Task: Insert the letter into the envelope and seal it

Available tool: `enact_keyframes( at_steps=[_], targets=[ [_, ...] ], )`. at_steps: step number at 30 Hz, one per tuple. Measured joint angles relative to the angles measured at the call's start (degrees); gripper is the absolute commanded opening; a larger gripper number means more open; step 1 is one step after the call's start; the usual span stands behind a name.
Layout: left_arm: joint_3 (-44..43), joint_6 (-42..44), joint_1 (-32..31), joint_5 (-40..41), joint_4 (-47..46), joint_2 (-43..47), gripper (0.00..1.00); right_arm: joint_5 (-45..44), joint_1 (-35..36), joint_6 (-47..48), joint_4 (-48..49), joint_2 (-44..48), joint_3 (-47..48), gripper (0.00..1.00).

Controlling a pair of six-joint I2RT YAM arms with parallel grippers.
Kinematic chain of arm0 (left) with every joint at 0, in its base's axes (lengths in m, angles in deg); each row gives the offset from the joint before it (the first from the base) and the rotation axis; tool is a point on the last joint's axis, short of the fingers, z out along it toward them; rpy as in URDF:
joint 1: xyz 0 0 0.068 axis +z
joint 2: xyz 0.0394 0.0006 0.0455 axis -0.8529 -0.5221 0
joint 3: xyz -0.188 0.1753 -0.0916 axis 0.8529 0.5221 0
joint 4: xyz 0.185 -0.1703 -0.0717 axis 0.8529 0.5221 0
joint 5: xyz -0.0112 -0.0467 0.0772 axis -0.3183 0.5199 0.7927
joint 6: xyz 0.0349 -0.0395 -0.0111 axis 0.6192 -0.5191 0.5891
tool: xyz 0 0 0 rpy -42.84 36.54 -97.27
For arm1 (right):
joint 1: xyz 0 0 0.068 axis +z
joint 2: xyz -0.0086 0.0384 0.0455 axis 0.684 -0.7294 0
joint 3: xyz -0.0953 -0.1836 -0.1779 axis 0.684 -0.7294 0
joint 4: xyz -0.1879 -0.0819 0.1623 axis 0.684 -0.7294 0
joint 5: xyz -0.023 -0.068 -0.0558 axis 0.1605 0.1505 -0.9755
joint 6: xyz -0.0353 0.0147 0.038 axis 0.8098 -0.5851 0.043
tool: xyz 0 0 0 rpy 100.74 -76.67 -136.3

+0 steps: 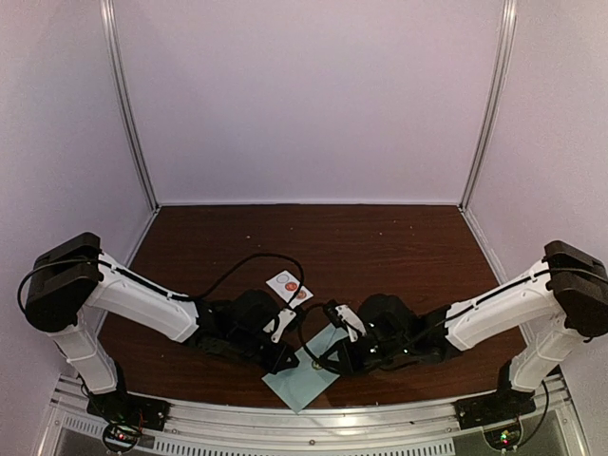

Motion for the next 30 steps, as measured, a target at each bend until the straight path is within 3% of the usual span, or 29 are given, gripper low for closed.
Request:
enact_keyframes(
  at_steps=[10, 30],
  targets=[
    [-0.02, 0.0, 0.0, 0.07, 0.02, 0.0, 0.0, 0.13, 0.09, 0.9, -0.98, -4.81, 6.69, 0.0],
    [-0.02, 0.0, 0.0, 0.2, 0.02, 0.0, 0.0, -1.44, -2.4, -2.23, -1.99, -10.03, 6.82, 0.0]
  ],
)
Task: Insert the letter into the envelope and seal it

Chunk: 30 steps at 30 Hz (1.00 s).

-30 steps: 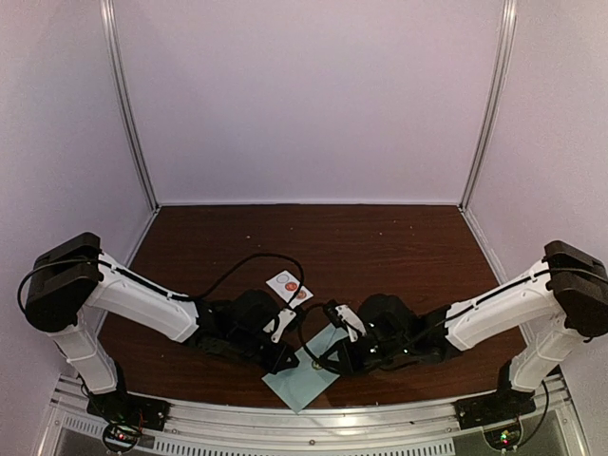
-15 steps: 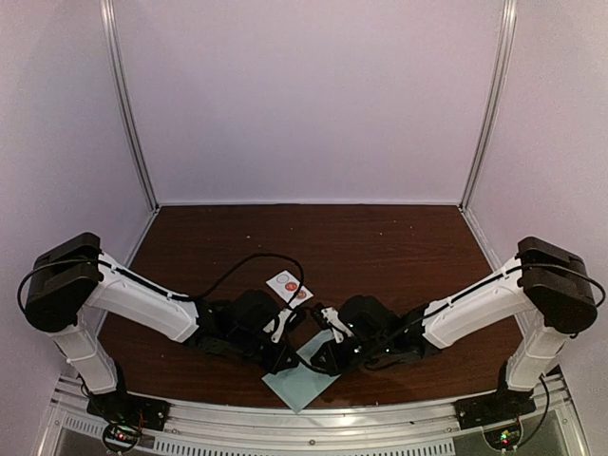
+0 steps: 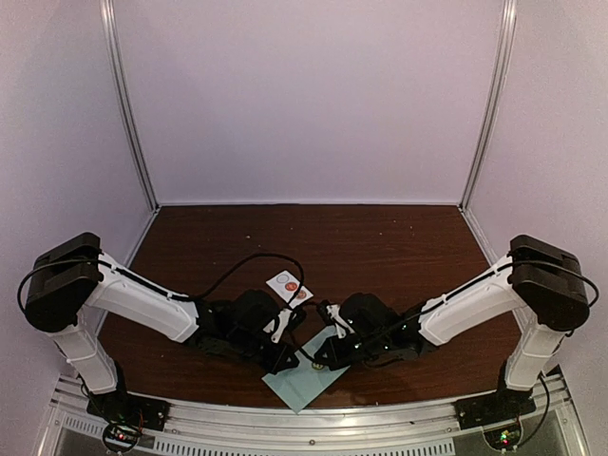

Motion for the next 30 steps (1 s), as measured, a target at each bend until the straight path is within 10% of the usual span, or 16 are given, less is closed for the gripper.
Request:
enact_keyframes(
  at_steps=[23, 27, 30],
  targets=[
    [0.02, -0.04, -0.11, 0.66, 0.09, 0.13, 0.0, 0.02, -1.18, -0.94, 2.54, 1.84, -3.58, 0.0],
    [0.02, -0.24, -0.22, 1.49, 0.55, 0.5, 0.19, 0.24, -1.18, -0.94, 1.88, 2.91, -4.13, 0.02],
    [-0.46, -0.5, -0.2, 3.78, 3.61, 2.38, 0.41, 1.57, -1.2, -1.09, 0.76, 4.98, -4.57, 0.28]
  ],
)
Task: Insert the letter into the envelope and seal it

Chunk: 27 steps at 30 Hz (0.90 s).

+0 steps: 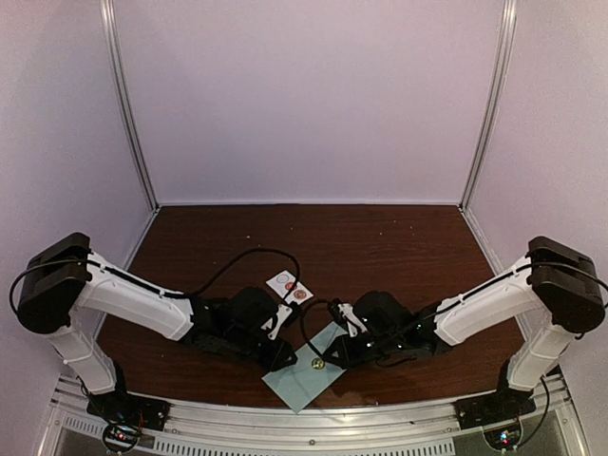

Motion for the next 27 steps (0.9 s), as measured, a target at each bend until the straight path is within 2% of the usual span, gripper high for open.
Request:
enact_keyframes(
  at_steps=[1, 5, 9, 15, 19, 23, 27],
  targets=[
    [-0.28, 0.33, 0.0, 0.94, 1.07, 0.85, 0.47, 0.35, 0.0, -0.09, -0.42, 1.22, -0.07, 0.4],
    [-3.41, 0.85, 0.22, 6.32, 6.45, 7.34, 0.67, 1.09, -0.24, 0.31, -2.01, 8.26, 0.46, 0.74],
    [-7.3, 2.12, 1.99, 10.75, 8.52, 14.4, 0.77, 0.52, -1.79, 1.68, -4.46, 13.86, 3.1, 0.98],
    [-7.28, 4.59, 11.32, 13.77, 8.28, 20.79, 0.85, -1.66, -7.63, 5.66, -7.65, 16.76, 6.1, 1.0],
    [-5.68, 6.93, 18.56, 13.92, 6.71, 21.84, 0.85, -3.26, -13.51, 8.7, -9.49, 15.47, 7.98, 1.0],
    [-3.58, 9.57, 28.33, 12.59, 4.57, 21.86, 0.85, -3.23, -22.23, 11.17, -9.2, 11.91, 8.9, 1.0],
    [-0.26, 12.09, 41.72, 9.75, 1.03, 22.91, 0.86, 0.0, -33.86, 12.72, -7.21, 9.29, 7.65, 1.0]
  ],
)
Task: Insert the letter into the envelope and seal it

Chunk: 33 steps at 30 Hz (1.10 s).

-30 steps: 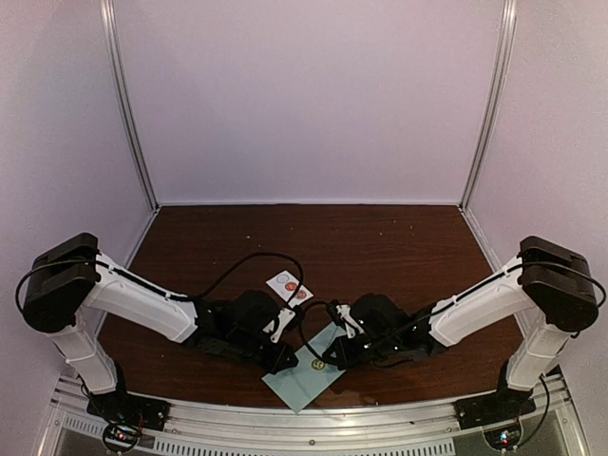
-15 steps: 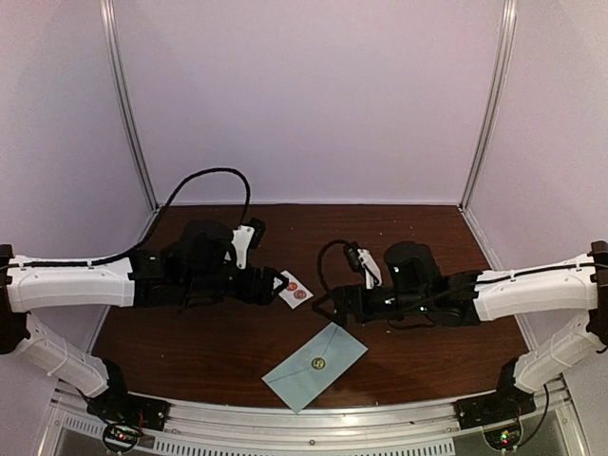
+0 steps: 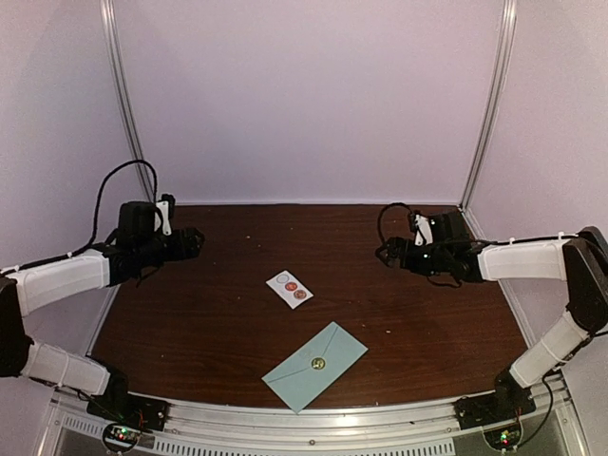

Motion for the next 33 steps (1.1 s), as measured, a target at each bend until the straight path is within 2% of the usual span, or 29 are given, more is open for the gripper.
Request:
enact_keyframes(
  at_steps=[7, 10, 13, 16, 20, 24, 30, 33],
  targets=[
    [12.57, 0.55, 28.94, -7.37, -8.48, 11.61, 0.88, 2.97, -23.17, 4.0, 2.64, 2.54, -4.09, 1.0],
    [18.01, 1.16, 34.82, -6.67, -12.7, 15.37, 0.88, 1.62, -31.89, 5.95, 3.93, 7.67, -6.73, 1.0],
    [24.06, 3.23, 35.19, -5.97, -19.15, 17.4, 0.88, -2.67, -35.47, 7.45, 7.91, 14.49, -11.23, 1.0],
    [29.75, 6.32, 35.17, -6.71, -27.36, 17.55, 0.88, -8.15, -35.58, 9.44, 14.99, 22.69, -18.97, 1.0],
    [33.05, 10.21, 35.08, -9.46, -37.64, 13.46, 0.88, -14.88, -35.58, 11.72, 24.22, 27.85, -26.62, 1.0],
    [33.42, 12.85, 33.42, -11.06, -48.04, 6.88, 0.88, -18.32, -35.58, 14.16, 36.2, 25.14, -30.82, 1.0],
    [36.33, 17.27, 29.33, -11.21, -66.27, -3.67, 0.89, -20.15, -35.58, 16.85, 53.16, 12.35, -34.75, 1.0],
    [37.68, 18.14, 29.14, -11.52, -75.34, -9.66, 0.97, -20.02, -35.58, 17.73, 56.48, 8.52, -34.71, 1.0]
  ],
)
